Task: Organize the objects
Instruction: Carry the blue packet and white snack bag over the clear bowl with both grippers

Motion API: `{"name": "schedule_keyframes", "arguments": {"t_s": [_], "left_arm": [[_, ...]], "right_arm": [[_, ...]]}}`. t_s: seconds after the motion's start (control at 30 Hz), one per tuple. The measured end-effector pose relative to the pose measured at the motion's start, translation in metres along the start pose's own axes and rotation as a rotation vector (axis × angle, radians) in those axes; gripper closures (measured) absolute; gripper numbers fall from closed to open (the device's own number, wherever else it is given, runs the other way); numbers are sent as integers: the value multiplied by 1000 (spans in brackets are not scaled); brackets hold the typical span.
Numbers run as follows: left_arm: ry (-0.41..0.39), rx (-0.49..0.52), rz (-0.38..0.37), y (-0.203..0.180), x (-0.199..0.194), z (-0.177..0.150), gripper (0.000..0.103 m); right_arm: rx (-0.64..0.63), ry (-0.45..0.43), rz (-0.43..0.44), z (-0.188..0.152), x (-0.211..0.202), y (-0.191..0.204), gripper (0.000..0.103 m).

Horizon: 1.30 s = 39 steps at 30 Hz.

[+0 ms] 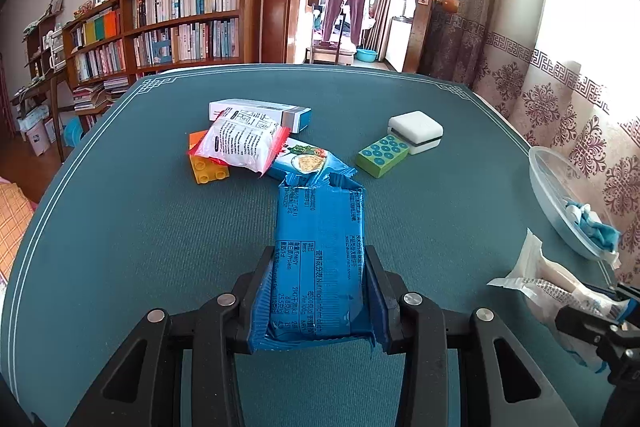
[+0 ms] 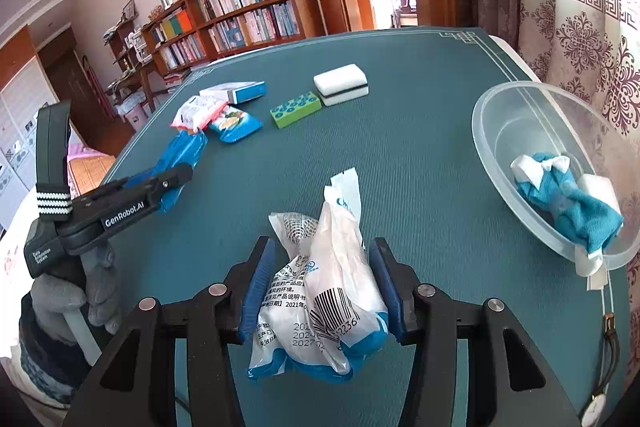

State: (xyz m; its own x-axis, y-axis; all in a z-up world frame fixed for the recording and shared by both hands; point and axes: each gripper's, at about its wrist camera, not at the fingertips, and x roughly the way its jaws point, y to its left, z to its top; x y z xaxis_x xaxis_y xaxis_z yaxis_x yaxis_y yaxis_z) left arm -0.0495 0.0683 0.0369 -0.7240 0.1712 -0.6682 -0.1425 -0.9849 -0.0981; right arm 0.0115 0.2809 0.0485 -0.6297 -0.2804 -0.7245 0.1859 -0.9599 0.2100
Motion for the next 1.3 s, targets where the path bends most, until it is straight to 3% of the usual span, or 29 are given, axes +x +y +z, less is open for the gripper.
{"name": "schedule_keyframes", "arguments": {"t_s": [0.23, 0.5, 0.63, 0.9, 1.1, 1.3], "left_arm": [[12, 20, 4, -10, -2, -2, 60], [10, 40, 2, -25, -5, -1, 60], [15, 54, -3, -34, -5, -1, 60], [13, 97, -31, -60, -4, 8, 60], [11, 156, -74, -96, 0, 18, 60], [21, 211, -131, -135, 9, 27, 60]], "right_arm": [[-13, 76, 13, -18, 18, -2, 50], [-65, 108, -3, -12, 28, 3, 50], [-86, 97, -14, -11, 29, 4, 55], [43, 25, 50, -3, 1, -29, 56], [87, -63, 3, 12, -31, -61, 56], [157, -158, -101, 32, -60, -112, 56]]}}
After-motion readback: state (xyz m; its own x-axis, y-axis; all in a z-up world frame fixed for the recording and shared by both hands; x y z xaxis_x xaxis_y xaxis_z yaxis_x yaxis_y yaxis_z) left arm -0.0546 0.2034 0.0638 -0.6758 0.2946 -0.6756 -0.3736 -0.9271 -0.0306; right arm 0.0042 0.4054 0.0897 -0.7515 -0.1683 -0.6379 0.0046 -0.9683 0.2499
